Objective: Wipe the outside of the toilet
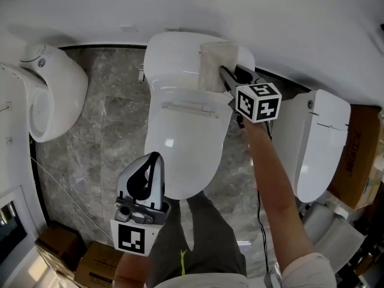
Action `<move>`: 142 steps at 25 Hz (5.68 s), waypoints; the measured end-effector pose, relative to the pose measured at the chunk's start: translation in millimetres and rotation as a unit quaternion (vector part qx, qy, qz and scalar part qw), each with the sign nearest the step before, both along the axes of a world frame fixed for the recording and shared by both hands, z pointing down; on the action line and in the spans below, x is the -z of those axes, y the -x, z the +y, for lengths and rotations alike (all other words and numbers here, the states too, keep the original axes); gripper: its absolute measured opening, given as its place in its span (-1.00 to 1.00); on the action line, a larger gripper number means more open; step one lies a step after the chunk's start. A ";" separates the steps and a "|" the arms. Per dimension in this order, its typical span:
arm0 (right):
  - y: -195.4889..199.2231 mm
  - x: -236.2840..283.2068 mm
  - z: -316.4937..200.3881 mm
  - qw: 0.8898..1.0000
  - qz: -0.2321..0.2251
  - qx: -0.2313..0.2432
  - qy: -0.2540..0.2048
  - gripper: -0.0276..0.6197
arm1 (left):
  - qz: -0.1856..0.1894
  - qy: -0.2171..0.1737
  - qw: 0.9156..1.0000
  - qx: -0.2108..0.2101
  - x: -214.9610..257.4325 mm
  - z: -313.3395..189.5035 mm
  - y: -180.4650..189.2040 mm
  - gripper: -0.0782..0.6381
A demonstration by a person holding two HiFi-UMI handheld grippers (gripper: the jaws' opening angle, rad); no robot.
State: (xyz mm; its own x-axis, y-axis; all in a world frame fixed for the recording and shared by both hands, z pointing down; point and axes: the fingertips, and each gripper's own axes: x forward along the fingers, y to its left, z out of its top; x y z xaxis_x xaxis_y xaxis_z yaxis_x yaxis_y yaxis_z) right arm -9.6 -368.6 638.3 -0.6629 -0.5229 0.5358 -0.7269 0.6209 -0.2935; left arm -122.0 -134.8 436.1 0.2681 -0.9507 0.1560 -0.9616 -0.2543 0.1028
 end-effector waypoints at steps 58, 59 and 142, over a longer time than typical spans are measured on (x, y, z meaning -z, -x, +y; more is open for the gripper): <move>-226.7 77.9 63.2 0.899 -0.405 -0.164 -0.029 -0.55 | -0.006 0.006 0.986 -0.168 0.7 -1.7 -103.9 -0.73; -225.8 65.8 57.6 0.897 -0.415 -0.153 -0.019 -0.56 | -0.008 0.011 0.985 -0.170 -5.6 -6.1 -111.4 -0.73; -229.2 -224.7 41.8 0.943 -0.229 -0.210 0.117 -0.56 | 0.022 0.005 0.982 -0.185 -129.3 19.5 -143.2 -0.73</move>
State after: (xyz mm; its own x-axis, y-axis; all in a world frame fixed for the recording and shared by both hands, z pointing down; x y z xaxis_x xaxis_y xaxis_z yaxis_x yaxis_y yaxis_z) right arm 219.6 -326.8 863.0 -0.6132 -0.6942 0.3769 -0.6579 0.1847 -0.7301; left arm 21.2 -115.2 565.4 0.6023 -0.7849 0.1456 -0.7977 -0.5850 0.1463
